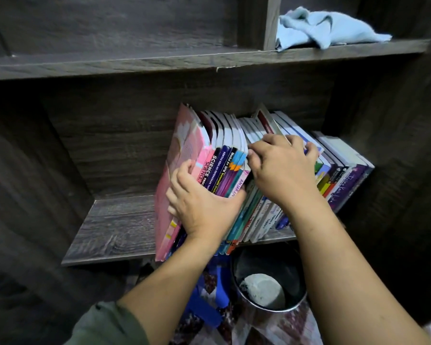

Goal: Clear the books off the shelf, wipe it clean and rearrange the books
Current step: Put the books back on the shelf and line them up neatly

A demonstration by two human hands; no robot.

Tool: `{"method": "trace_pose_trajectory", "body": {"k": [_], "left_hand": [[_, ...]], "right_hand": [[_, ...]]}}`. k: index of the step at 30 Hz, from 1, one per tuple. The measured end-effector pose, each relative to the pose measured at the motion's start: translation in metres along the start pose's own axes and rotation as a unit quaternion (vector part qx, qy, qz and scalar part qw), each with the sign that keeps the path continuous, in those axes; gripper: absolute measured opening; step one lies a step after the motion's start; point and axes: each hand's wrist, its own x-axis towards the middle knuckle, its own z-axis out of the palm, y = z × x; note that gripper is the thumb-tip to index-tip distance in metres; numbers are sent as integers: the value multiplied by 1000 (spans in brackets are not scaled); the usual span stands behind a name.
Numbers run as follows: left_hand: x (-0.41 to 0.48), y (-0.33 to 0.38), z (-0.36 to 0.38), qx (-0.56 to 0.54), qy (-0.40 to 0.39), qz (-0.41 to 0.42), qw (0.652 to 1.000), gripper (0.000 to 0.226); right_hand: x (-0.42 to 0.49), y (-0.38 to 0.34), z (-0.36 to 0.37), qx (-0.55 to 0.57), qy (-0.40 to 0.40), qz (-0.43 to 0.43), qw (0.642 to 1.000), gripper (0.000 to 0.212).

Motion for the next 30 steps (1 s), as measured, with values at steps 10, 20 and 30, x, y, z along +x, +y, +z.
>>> {"method": "trace_pose_trajectory", "body": {"k": [10,20,30], "left_hand": [[6,8,-1,-66,47,-19,997,79],[-11,27,9,-105,43,1,994,89],[-2,-50,-24,-4,-292,141,946,156]], "right_hand": [[3,-4,0,35,3,1,999,36],[8,10,-7,94,14,-19,995,29],[4,15,-10,140,-16,-10,990,31]]}}
